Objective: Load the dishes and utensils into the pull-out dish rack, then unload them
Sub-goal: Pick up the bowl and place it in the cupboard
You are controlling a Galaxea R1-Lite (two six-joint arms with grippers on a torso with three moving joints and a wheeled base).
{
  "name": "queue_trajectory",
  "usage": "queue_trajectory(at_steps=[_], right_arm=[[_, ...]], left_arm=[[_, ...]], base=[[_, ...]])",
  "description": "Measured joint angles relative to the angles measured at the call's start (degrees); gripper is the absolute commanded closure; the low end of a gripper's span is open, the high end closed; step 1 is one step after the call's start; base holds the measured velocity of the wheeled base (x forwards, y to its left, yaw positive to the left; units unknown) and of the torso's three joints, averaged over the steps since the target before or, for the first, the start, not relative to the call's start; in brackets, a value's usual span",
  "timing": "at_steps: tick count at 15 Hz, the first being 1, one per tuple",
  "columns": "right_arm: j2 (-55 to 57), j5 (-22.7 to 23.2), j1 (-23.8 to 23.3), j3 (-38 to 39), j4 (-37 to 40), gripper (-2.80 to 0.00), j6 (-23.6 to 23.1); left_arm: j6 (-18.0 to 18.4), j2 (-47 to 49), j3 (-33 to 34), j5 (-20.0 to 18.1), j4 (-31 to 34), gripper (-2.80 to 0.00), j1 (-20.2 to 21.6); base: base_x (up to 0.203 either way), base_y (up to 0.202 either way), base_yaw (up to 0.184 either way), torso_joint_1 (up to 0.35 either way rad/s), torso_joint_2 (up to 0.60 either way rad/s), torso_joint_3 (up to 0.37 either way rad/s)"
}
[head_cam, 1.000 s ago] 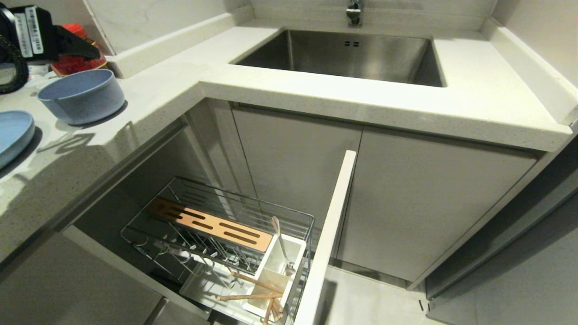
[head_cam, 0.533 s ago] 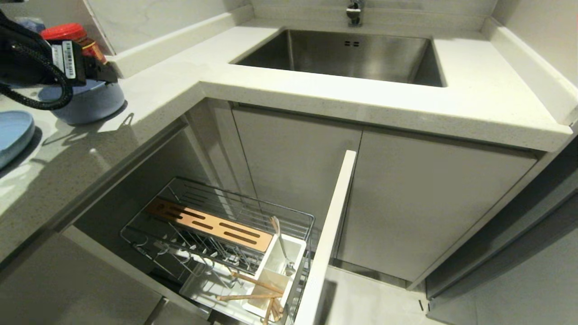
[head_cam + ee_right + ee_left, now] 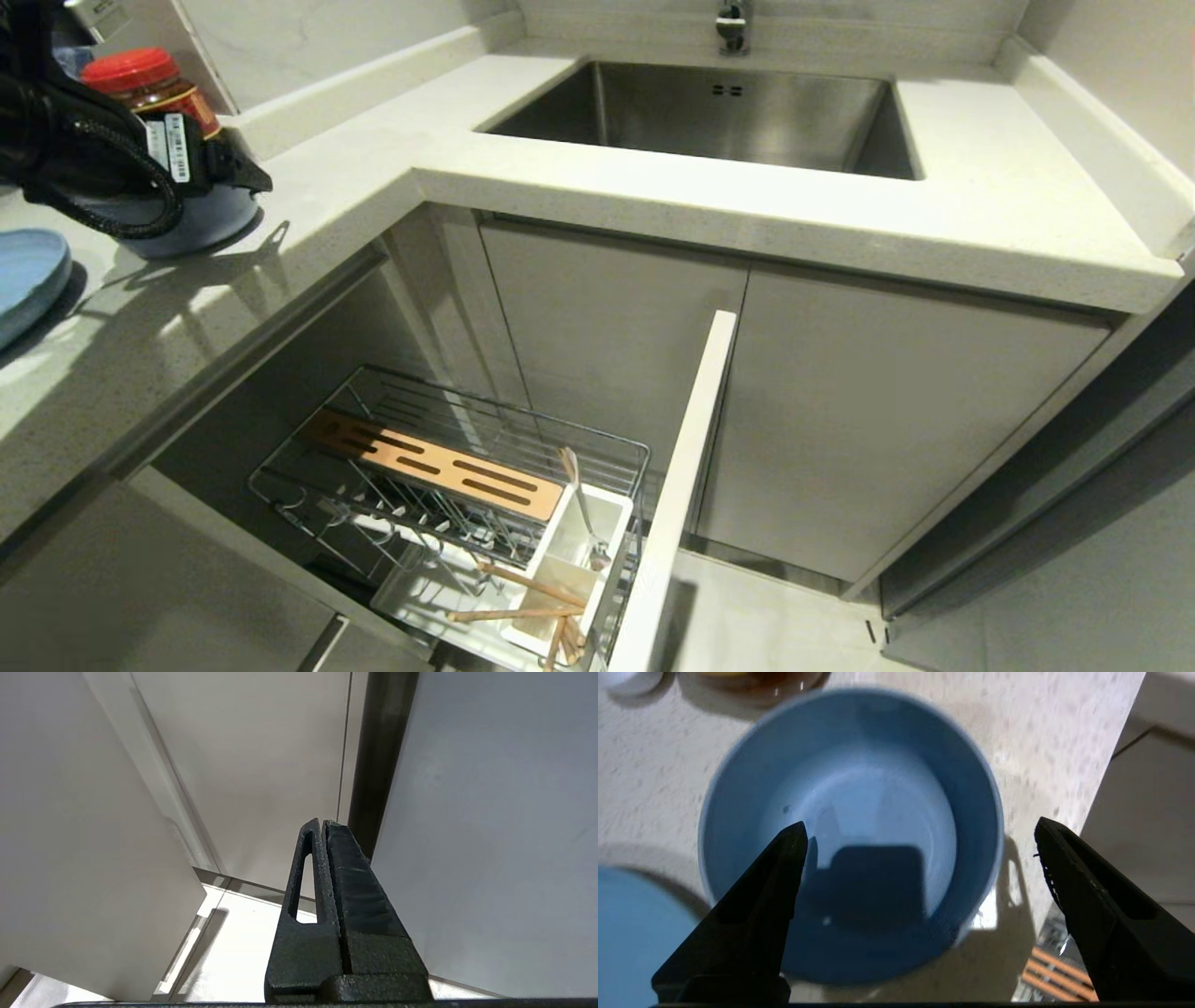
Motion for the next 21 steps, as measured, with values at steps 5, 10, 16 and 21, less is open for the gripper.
queue_trajectory(at_steps=[5,10,16,21], right_arm=[[0.0,0.0,0.0,0.0,0.0,0.00,0.0],[0.0,0.0,0.0,0.0,0.0,0.00,0.0],[0.0,0.0,0.0,0.0,0.0,0.00,0.0],[0.0,0.0,0.0,0.0,0.0,0.00,0.0]], left_arm=[[-0.3,1.2,0.1,-8.2,-4.3,-2.80,3.2],[-0.5,2.1,0.1,-8.4,-4.3,-2.80,3.1],[-0.1,2.4,0.1,-8.3,-4.5,0.00,3.0],[-0.1,1.5,0.2,-8.4,-4.5,0.00,1.9]], base=[[0.000,0.000,0.000,0.000,0.00,0.000],[0.000,0.000,0.000,0.000,0.00,0.000],[0.000,0.000,0.000,0.000,0.00,0.000],[0.000,0.000,0.000,0.000,0.00,0.000]])
